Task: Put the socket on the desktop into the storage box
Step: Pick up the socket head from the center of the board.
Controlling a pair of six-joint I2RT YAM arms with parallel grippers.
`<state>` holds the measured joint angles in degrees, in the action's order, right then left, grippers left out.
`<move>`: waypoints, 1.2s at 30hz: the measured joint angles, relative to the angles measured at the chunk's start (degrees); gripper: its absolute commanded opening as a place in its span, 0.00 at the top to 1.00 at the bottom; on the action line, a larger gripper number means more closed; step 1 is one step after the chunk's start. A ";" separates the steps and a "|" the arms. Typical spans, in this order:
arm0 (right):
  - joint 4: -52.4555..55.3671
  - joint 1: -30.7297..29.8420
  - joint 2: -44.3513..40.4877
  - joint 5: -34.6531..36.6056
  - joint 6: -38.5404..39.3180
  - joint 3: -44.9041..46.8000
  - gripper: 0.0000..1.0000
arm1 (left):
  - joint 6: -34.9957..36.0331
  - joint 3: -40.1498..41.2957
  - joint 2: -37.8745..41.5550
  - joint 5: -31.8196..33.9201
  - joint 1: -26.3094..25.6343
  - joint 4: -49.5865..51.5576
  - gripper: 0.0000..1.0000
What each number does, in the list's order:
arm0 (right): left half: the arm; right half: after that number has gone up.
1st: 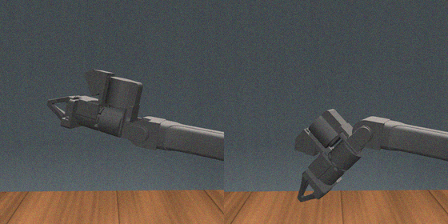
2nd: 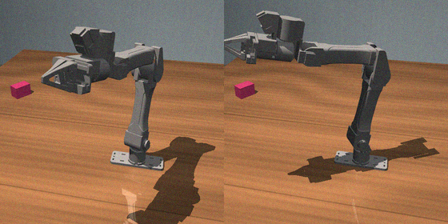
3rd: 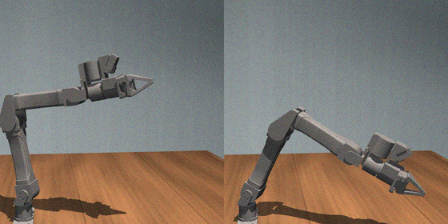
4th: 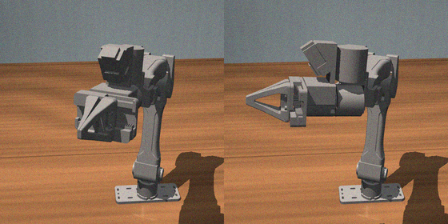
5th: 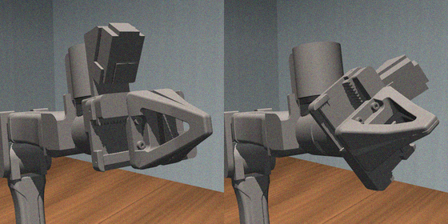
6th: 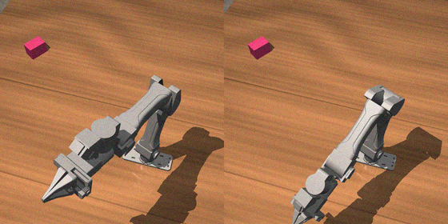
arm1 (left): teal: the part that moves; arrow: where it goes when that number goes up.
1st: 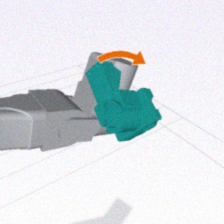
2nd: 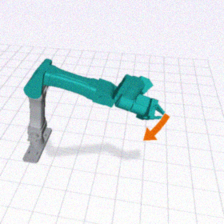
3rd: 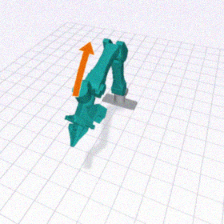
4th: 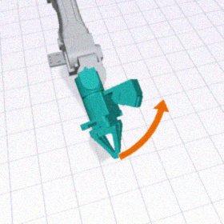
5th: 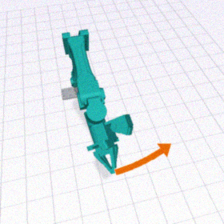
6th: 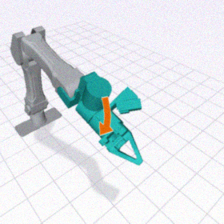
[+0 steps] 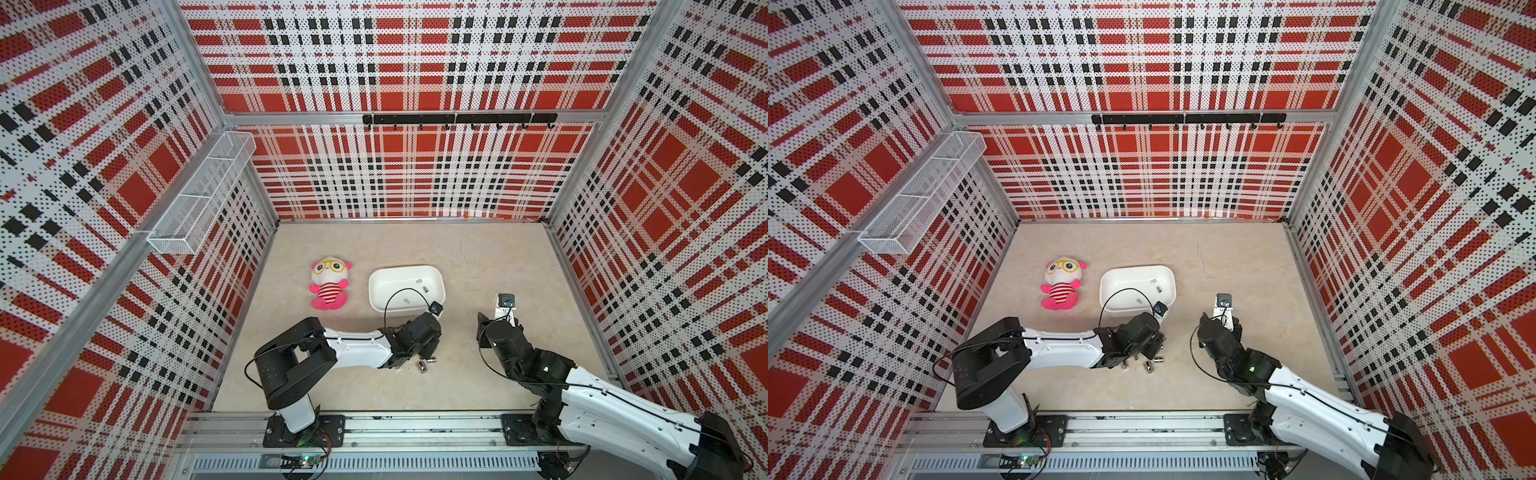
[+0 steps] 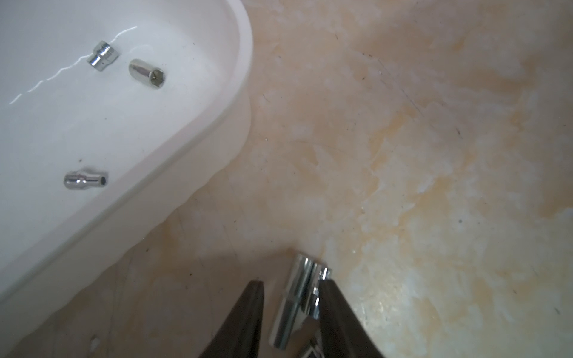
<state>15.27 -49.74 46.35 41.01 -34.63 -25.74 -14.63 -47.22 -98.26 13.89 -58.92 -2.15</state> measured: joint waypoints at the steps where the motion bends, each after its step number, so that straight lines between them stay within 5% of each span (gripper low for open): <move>1: 0.00 0.00 0.00 0.00 0.00 0.00 0.43 | 0.02 -0.22 -0.44 0.04 0.00 0.09 0.64; 36: -0.04 0.02 2.29 -0.87 0.04 -0.02 0.43 | 0.15 -1.03 -3.41 2.84 1.62 1.44 0.75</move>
<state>15.22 -49.71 48.64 40.14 -34.59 -25.76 -14.48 -48.25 -101.67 16.73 -57.30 -0.71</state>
